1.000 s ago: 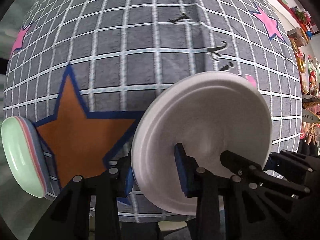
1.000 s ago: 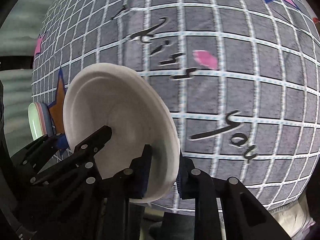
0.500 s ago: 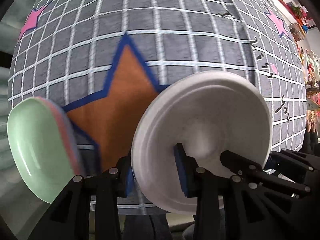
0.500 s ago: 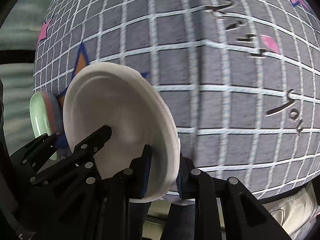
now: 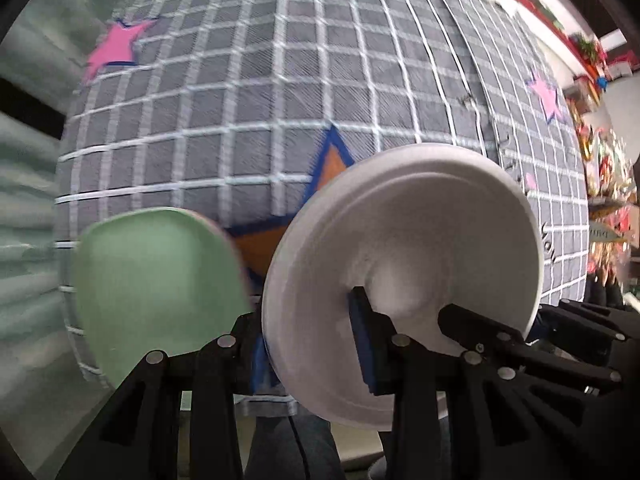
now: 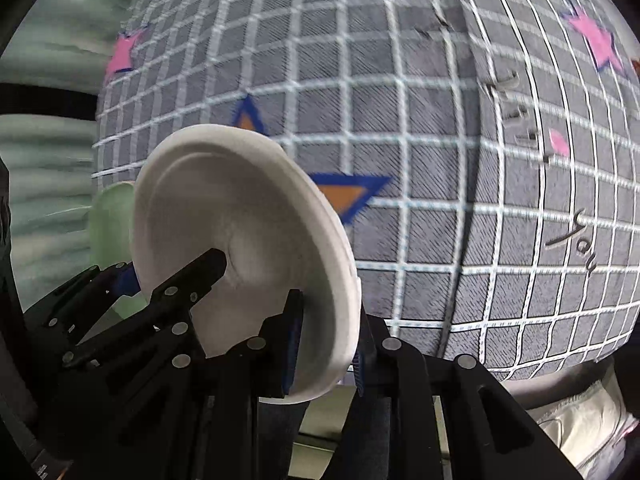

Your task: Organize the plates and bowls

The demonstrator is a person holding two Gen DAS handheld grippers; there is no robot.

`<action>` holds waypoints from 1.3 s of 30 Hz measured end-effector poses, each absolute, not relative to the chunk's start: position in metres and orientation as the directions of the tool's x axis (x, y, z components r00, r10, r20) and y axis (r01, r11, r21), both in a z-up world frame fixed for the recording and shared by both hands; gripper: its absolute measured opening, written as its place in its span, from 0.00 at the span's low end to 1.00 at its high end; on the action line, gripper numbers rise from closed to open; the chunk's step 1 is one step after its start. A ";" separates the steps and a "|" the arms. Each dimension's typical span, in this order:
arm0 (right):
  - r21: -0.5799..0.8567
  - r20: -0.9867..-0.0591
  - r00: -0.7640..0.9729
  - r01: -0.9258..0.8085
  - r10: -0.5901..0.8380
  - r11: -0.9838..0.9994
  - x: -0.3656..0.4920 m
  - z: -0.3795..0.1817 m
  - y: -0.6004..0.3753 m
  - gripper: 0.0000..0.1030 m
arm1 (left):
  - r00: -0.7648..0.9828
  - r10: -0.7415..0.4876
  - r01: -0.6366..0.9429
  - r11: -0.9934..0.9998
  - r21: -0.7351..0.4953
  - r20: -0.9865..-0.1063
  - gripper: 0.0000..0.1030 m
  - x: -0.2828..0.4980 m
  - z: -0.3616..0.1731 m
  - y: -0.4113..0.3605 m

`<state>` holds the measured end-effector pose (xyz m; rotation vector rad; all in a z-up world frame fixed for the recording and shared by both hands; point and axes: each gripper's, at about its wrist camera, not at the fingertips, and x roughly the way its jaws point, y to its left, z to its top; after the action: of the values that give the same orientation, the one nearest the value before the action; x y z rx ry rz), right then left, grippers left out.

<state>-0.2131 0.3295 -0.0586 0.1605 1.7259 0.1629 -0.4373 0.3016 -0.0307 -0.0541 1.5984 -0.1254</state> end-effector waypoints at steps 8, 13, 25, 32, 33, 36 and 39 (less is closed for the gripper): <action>0.258 -0.957 -0.173 -0.149 0.232 0.955 -0.185 -0.060 0.392 0.24 | 0.000 -0.057 -0.118 0.991 -0.056 -0.998 0.38 -0.427 0.012 0.365; 0.278 -0.949 -0.213 -0.217 0.232 0.936 -0.186 -0.078 0.422 0.24 | -0.034 -0.030 -0.188 0.982 -0.023 -0.999 0.38 -0.437 0.009 0.396; 0.233 -0.959 -0.222 -0.276 0.174 0.932 -0.169 -0.120 0.490 0.25 | -0.052 -0.008 -0.171 0.985 0.001 -0.999 0.45 -0.450 -0.009 0.416; 0.192 -0.979 -0.124 -0.292 0.162 0.937 -0.152 -0.090 0.486 0.96 | 0.049 0.035 -0.112 0.993 0.030 -0.998 0.81 -0.445 0.025 0.421; 0.192 -0.979 -0.114 -0.283 0.166 0.940 -0.153 -0.084 0.481 0.99 | 0.057 0.029 -0.108 0.994 0.023 -0.998 0.81 -0.445 0.030 0.423; 0.156 -0.986 -0.104 -0.260 0.133 0.953 -0.150 -0.072 0.473 0.99 | 0.059 0.023 -0.101 0.995 0.017 -0.998 0.87 -0.445 0.045 0.427; 0.132 -0.991 -0.049 -0.265 0.124 0.955 -0.158 -0.057 0.466 0.99 | 0.072 0.012 -0.093 0.996 0.006 -0.997 1.00 -0.447 0.056 0.428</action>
<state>-0.1577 0.4661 -0.0566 -0.1112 1.5896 0.3163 -0.4471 0.4284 0.0556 -0.0655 1.4970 0.0796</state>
